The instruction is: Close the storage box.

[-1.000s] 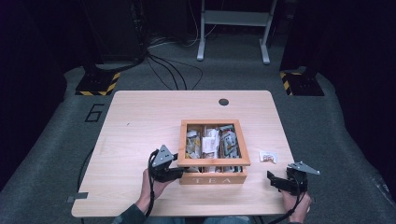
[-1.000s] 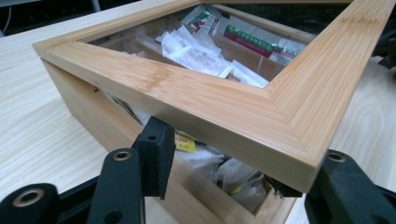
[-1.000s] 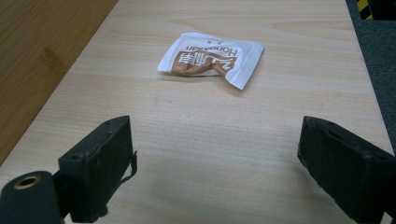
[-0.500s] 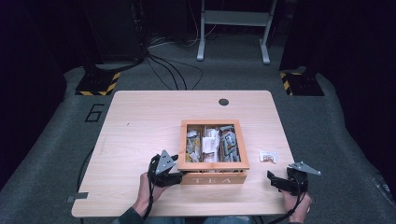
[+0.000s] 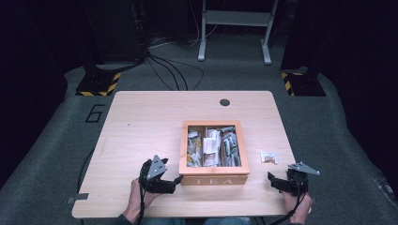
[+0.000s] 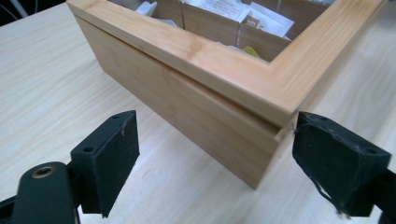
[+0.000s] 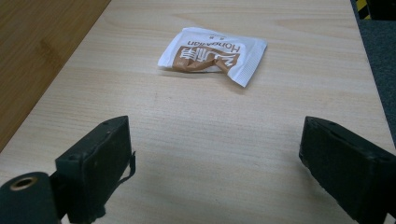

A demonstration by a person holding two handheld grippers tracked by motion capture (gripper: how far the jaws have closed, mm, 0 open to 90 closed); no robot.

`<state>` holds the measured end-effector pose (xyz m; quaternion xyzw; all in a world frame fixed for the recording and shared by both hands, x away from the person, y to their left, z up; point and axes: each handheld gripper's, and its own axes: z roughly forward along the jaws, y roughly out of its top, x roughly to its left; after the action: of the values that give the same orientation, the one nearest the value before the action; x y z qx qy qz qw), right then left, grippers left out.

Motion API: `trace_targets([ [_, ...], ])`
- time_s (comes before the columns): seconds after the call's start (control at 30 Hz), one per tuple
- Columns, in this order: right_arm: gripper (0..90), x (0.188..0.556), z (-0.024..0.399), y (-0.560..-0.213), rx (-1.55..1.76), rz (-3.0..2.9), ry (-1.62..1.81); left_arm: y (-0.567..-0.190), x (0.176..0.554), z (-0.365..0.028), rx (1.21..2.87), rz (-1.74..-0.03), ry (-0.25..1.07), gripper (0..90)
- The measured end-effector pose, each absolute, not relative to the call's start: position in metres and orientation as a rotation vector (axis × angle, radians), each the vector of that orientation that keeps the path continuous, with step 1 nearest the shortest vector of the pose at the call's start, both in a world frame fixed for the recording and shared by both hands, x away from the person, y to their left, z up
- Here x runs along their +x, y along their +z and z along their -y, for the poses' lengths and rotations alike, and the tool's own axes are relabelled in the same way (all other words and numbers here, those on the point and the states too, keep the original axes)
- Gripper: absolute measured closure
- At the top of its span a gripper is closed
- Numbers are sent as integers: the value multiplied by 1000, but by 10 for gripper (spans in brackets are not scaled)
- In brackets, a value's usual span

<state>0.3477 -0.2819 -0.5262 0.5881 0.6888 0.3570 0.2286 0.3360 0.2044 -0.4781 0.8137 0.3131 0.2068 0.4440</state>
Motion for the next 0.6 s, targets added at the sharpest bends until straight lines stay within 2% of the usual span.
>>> trace_targets([
  [0.27,88,349,278,-527,1605,-1915,934,-475,331,-247,1991,-870,551,120],
  [0.6,91,351,273,-529,1580,-1929,860,-491,335,-294,1966,-1058,599,92],
])
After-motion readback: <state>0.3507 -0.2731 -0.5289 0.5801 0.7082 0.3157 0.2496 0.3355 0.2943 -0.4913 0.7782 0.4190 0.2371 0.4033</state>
